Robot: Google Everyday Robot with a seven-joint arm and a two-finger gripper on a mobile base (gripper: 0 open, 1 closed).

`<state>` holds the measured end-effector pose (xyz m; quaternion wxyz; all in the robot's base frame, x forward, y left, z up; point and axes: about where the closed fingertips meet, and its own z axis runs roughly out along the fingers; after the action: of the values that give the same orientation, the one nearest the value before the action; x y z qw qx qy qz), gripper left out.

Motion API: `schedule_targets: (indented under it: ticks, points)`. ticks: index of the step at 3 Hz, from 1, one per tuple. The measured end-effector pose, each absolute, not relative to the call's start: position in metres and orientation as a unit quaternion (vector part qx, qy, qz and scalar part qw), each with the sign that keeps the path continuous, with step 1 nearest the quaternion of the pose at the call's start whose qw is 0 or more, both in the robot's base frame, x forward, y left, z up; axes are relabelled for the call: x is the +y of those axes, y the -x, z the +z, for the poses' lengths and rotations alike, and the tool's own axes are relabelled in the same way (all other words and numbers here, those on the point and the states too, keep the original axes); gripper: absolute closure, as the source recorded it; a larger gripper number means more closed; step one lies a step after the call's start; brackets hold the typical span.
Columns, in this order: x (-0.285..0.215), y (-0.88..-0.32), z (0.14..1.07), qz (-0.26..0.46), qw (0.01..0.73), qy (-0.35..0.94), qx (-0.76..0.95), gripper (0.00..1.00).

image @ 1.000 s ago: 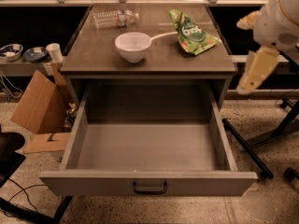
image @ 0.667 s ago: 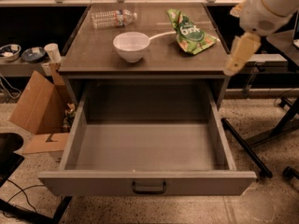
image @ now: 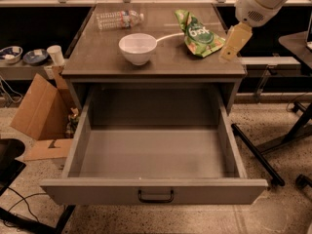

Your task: Place green rice chip bag into top drawer

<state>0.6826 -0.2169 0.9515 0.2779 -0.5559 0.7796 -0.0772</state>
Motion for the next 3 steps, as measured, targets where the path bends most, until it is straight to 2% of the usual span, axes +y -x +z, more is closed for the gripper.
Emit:
schedule_targets:
  ticks: [1, 3]
  points:
    - [-0.212, -0.708, 0.946, -0.075, 0.313, 0.55, 0.771, 0.0]
    - [-0.173, -0.806, 0.945, -0.062, 0.428, 0.511, 0.743, 0.0]
